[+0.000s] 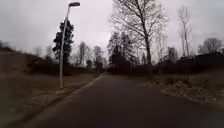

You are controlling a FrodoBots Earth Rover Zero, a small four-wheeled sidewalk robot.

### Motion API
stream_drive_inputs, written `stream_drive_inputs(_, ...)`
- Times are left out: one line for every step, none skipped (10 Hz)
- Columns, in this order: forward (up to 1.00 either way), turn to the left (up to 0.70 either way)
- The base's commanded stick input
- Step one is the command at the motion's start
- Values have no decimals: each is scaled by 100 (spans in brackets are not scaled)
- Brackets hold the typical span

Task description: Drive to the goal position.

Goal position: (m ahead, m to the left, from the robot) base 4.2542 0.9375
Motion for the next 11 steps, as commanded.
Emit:
stream_drive_inputs(45,0)
stream_drive_inputs(45,0)
stream_drive_inputs(48,0)
stream_drive_inputs(70,0)
stream_drive_inputs(62,0)
stream_drive_inputs(45,0)
stream_drive_inputs(45,0)
stream_drive_inputs(45,0)
stream_drive_inputs(45,0)
stream_drive_inputs(45,0)
stream_drive_inputs(70,0)
